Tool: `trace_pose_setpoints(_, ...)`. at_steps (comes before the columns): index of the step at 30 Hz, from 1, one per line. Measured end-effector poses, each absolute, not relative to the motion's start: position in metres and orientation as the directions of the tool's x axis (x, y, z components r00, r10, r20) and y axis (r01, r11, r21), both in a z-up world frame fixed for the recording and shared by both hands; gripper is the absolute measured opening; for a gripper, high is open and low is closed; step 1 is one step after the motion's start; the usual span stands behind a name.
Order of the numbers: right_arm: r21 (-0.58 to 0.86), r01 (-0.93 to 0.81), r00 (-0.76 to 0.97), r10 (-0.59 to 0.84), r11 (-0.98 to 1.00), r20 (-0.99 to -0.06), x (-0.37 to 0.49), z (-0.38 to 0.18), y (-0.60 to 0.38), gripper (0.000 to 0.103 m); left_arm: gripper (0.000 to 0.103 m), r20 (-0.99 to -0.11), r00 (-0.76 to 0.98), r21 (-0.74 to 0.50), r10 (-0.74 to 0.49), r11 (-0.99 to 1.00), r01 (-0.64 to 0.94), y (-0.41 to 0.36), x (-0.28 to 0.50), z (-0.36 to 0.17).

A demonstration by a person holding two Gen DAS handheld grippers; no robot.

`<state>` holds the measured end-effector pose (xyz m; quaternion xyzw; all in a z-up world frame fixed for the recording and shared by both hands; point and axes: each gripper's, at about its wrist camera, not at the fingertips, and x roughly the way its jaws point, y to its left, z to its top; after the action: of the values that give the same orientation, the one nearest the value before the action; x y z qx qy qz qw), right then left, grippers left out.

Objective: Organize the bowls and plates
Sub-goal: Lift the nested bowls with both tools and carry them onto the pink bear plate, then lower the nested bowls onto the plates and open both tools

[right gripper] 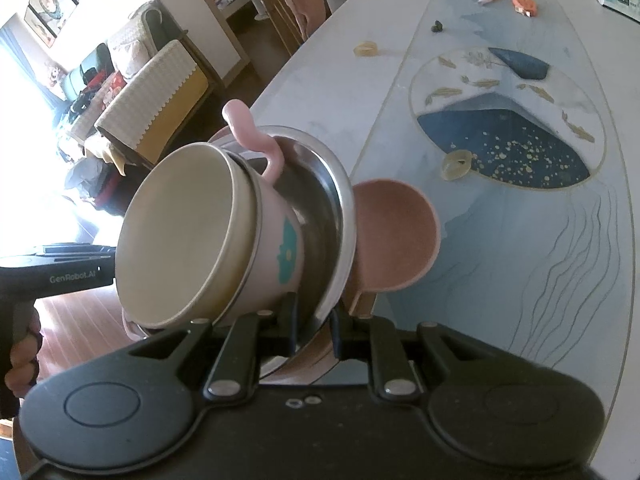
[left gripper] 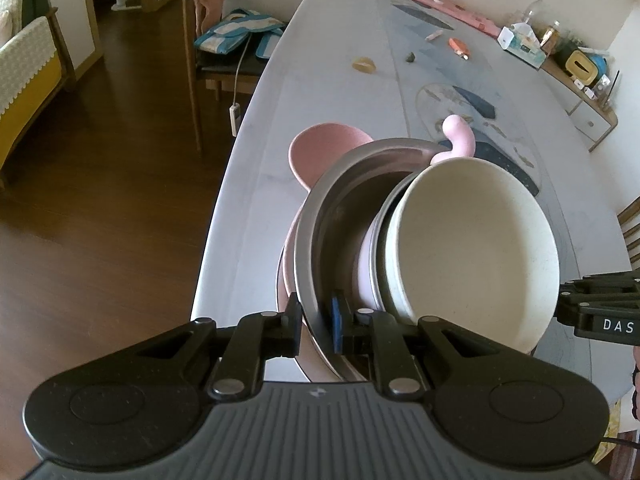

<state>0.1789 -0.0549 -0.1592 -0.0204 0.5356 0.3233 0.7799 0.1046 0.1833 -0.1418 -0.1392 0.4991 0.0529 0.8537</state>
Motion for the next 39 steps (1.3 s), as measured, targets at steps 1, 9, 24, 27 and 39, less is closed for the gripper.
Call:
trace_pose_setpoints(1, 0.312, -0.522, 0.217, 0.478, 0.794, -0.851, 0.179, -0.159, -0.054, 0.017, 0.014, -0.868, 0.495, -0.185, -0.049, 0.955, -0.231, 0.184, 0.105, -0.142)
trace_pose_setpoints(9, 0.300, -0.517, 0.206, 0.457, 0.801, -0.865, 0.181, -0.158, -0.051, 0.020, 0.014, -0.871, 0.488, -0.189, -0.045, 0.950, -0.250, 0.185, 0.106, -0.143)
trace_pose_setpoints(24, 0.285, -0.544, 0.230, 0.467, 0.789, -0.854, 0.174, -0.140, -0.083, 0.040, 0.038, -0.869, 0.489, -0.092, 0.079, 0.945, -0.315, 0.173, 0.087, -0.124)
trace_pose_setpoints(27, 0.296, -0.557, 0.239, 0.492, 0.776, -0.837, 0.170, -0.129, -0.094, 0.042, 0.055, -0.837, 0.530, -0.067, 0.137, 0.935, -0.348, 0.167, 0.074, -0.110)
trace_pose_setpoints(39, 0.268, -0.660, 0.342, 0.598, 0.702, -0.725, 0.142, -0.076, -0.139, 0.061, 0.064, -0.713, 0.664, -0.048, 0.227, 0.928, -0.370, 0.104, 0.037, -0.050)
